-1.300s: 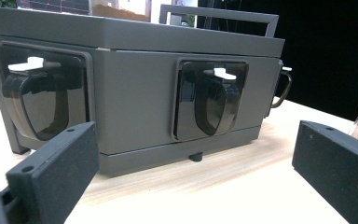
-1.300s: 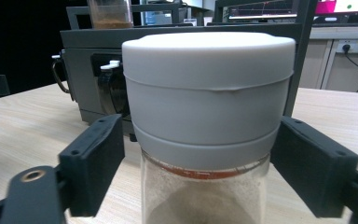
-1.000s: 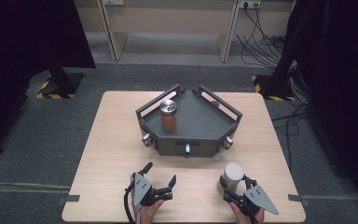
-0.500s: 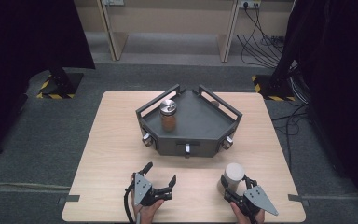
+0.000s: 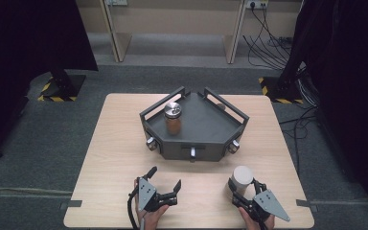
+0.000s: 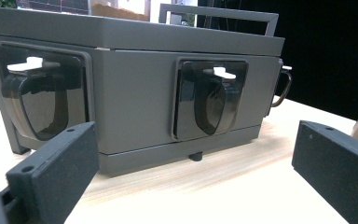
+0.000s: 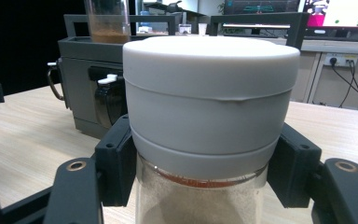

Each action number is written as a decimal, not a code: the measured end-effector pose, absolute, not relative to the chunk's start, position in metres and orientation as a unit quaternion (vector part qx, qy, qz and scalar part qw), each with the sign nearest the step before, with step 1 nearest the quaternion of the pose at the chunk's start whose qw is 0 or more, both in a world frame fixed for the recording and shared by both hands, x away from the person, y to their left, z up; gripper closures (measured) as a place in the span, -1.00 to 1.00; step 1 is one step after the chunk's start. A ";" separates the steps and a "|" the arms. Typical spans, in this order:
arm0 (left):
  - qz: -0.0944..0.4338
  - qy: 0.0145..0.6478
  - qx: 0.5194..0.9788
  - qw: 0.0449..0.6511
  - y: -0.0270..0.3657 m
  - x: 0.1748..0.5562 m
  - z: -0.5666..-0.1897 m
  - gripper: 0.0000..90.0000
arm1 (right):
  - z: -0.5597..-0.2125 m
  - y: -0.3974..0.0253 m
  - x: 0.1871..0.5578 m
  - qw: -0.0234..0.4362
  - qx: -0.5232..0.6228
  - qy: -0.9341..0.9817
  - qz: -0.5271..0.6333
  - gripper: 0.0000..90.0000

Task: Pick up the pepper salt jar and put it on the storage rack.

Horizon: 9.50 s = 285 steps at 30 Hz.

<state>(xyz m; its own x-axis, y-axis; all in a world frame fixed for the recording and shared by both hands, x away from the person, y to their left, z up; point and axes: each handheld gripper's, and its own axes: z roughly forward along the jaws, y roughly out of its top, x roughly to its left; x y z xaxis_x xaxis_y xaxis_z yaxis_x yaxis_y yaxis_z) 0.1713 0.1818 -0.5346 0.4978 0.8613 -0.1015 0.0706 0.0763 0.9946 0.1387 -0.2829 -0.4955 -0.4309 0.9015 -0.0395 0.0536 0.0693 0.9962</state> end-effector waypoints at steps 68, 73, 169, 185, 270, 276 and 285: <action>0.319 0.385 0.602 0.622 0.181 0.171 -0.535 -0.99 | -0.343 -0.198 0.268 0.367 0.348 0.646 0.572 -0.22; 0.319 0.384 0.603 0.623 0.182 0.171 -0.535 -0.99 | -0.349 -0.193 0.280 0.365 0.366 0.640 0.568 -0.22; 0.320 0.384 0.603 0.622 0.181 0.170 -0.535 -0.99 | -0.444 -0.249 0.199 0.346 0.351 0.620 0.610 -0.99; 0.321 0.382 0.604 0.621 0.181 0.170 -0.535 -0.99 | -0.480 -0.254 0.173 0.337 0.346 0.637 0.601 -0.99; 0.318 0.380 0.607 0.621 0.181 0.170 -0.534 -0.99 | -0.513 -0.257 0.162 0.317 0.358 0.643 0.597 -0.99; 0.318 0.380 0.606 0.621 0.181 0.170 -0.534 -0.99 | -0.513 -0.258 0.163 0.316 0.358 0.643 0.598 -0.99; 0.318 0.380 0.606 0.621 0.181 0.170 -0.534 -0.99 | -0.513 -0.257 0.163 0.316 0.358 0.644 0.598 -0.99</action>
<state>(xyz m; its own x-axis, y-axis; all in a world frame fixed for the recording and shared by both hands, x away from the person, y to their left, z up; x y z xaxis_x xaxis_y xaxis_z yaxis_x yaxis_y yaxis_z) 0.1701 0.1814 -0.5343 0.5078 0.8571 -0.0867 0.0659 0.0618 0.9959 0.1627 -0.2575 -0.5131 -0.5436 0.8391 0.0207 0.0824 0.0288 0.9962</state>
